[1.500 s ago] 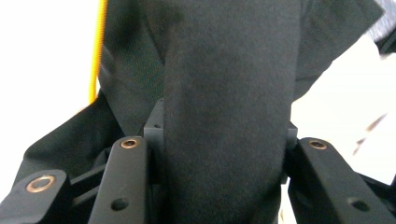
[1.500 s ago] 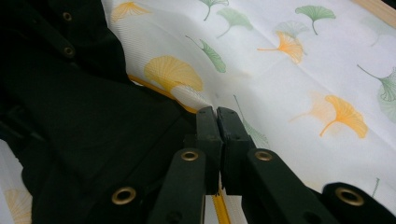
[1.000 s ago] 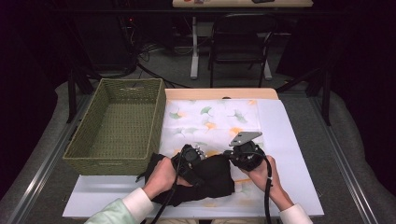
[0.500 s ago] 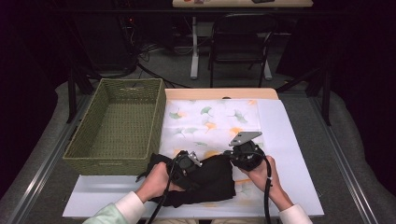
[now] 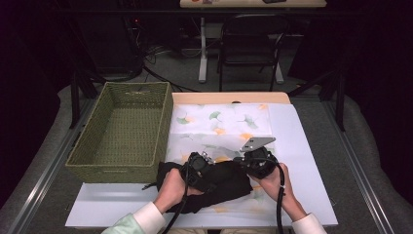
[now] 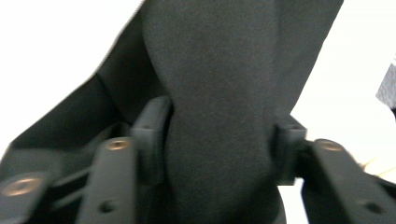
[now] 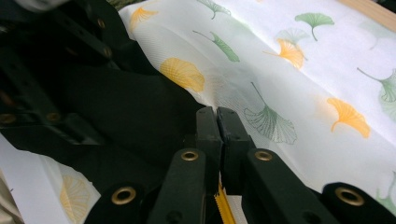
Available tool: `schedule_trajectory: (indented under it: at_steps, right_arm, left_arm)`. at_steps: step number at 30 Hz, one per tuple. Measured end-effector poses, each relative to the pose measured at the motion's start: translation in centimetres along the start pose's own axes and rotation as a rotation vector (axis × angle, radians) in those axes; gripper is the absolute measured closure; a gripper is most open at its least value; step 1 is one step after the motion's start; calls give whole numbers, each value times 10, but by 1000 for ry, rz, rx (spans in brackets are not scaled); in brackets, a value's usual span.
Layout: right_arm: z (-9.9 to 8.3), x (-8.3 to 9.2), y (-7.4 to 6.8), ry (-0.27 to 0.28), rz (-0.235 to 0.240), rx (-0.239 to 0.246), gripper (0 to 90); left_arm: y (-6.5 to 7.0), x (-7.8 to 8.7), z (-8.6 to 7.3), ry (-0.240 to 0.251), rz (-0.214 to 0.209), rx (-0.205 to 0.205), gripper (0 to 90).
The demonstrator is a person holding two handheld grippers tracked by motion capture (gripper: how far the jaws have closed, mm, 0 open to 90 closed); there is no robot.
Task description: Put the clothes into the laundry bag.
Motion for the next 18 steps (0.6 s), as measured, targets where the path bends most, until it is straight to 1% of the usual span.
schedule_trajectory:
  at_steps: [1, 2, 3, 4, 5, 7, 8, 9, 10, 11, 13, 15, 17, 18]
  right_arm:
    - [-1, 0, 0, 0, 2, -3, 884]
    - [-1, 0, 1, 2, 5, -4, 884]
    - [-1, 0, 1, 3, 6, -6, 884]
    - [-1, 0, 1, 1, 5, -8, 884]
    - [-1, 0, 2, 1, 6, -10, 883]
    - [-2, 0, 2, -2, 3, -10, 883]
    - [-2, -1, 2, -3, 1, -11, 883]
    - [-3, -1, 2, -5, 1, -10, 883]
    - [-3, -2, 2, -10, 1, -8, 883]
    - [-4, -2, 2, -12, -1, -8, 883]
    - [-5, -3, 3, -24, -5, -2, 881]
    - [-6, -4, 3, -26, -4, -3, 881]
    - [-6, -5, 3, -29, -5, 1, 881]
    - [-6, -5, 3, -28, -4, 0, 881]
  left_arm:
    - [-1, 3, -2, -10, 6, -18, 356]
    - [-2, 6, -3, -7, 12, -30, 326]
    - [-3, 11, -4, -11, 3, -49, 285]
    - [-3, 14, -7, -21, -3, -58, 249]
    - [-4, 17, -9, -18, 2, -69, 239]
    - [-3, 24, -15, -17, -13, -104, 203]
    - [-4, 26, -18, -16, -12, -108, 192]
    - [-4, 27, -20, -3, -26, -116, 182]
    - [-4, 28, -24, -4, -41, -121, 176]
    - [-4, 27, -27, -5, -44, -112, 172]
    - [-3, 24, -35, -20, -62, -124, 170]
    - [-4, 19, -41, -40, -63, -126, 175]
    - [-3, 12, -44, -27, -90, -141, 225]
    - [-4, 9, -45, -24, -92, -150, 249]
Point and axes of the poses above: each handheld gripper's, and its own axes: x roughly backward along the jaws, z roughly out of its top, y roughly to its right, the point moved 10 cm from there along -x, roughly forward along the jaws, and after that the axes turned 4 degrees about y, right-handed, at the moved point
